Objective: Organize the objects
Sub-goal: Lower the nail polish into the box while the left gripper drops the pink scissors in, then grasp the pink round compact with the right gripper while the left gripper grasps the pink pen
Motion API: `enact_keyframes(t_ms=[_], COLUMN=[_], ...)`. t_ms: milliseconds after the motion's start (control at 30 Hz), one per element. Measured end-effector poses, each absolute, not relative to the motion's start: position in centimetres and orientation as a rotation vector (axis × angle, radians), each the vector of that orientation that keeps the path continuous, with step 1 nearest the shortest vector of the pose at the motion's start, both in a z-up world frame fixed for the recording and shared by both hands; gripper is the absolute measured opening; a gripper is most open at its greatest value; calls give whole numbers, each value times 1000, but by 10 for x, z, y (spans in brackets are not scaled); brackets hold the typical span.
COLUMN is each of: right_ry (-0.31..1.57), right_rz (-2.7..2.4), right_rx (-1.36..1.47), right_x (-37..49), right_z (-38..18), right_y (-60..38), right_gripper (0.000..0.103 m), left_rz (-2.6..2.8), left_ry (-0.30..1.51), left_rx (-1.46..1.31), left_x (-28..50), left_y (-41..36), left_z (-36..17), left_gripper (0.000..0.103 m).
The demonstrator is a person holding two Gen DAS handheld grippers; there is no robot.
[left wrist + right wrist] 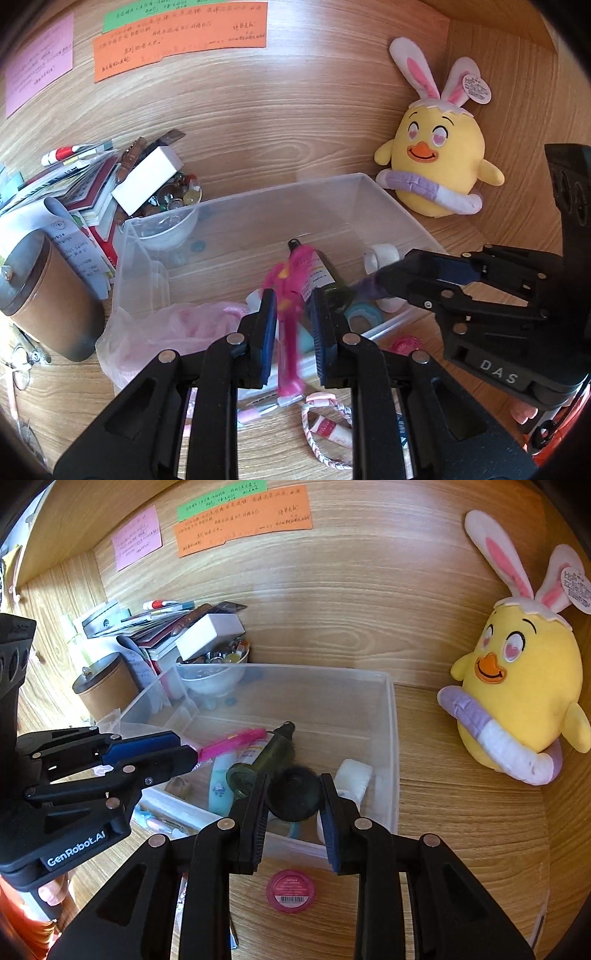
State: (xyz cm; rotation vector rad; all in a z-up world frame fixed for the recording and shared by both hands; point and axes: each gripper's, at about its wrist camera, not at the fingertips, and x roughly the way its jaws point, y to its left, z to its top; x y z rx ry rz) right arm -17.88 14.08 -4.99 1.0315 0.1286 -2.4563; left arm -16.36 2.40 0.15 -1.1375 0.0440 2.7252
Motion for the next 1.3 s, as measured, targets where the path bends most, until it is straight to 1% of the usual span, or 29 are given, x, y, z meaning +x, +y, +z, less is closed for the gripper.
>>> enact_keyframes(t_ms=[133, 200, 333, 400, 433, 500, 600, 667, 733, 767, 800, 933, 1167, 1300], right_ry=[121, 115, 112, 114, 115, 122, 132, 135, 139, 140, 141, 147, 167, 187], right_rz=[-2448, -2449, -2465, -2476, -2481, -2489, -2495, -2496, -2498, -2500, -2500, -2503, -2470, -2432], right_rx=[1037, 1032, 1000, 976, 965, 944, 919, 908, 899, 896, 895, 909, 988, 1058], right_x=[-176, -173, -163, -156, -153, -146, -136, -130, -124, -121, -119, -112, -103, -100], right_z=[-48, -46, -38, -33, -31, -27, -22, -19, -18, -18, -18, -22, -45, -65], right_y=[143, 145, 149, 151, 152, 154, 155, 156, 158, 159, 160, 165, 165, 160], right_gripper=[25, 27, 38, 43, 46, 49, 55, 57, 60, 61, 62, 66, 67, 67], left_rz=[2712, 2715, 2736, 2753, 2762, 2781, 2805, 2817, 2830, 2839, 2845, 2870, 2806, 2750], left_ry=[31, 26, 32, 32, 33, 34, 31, 29, 24, 21, 15, 4, -53, -36], left_rx=[-1139, -1131, -1097, -1072, -1060, -1036, -1014, -1009, -1003, -1003, -1006, -1071, -1300, -1374], left_x=[-160, -155, -145, -138, -135, -127, -117, -110, -102, -99, -95, -90, -98, -106], left_y=[23, 22, 20, 19, 18, 15, 10, 5, -3, -8, -15, -40, -76, -82], left_z=[4, 7, 14, 18, 20, 25, 30, 32, 34, 35, 35, 26, -18, -39], left_gripper=[19, 26, 36, 47, 49, 58, 68, 72, 81, 89, 94, 96, 96, 96])
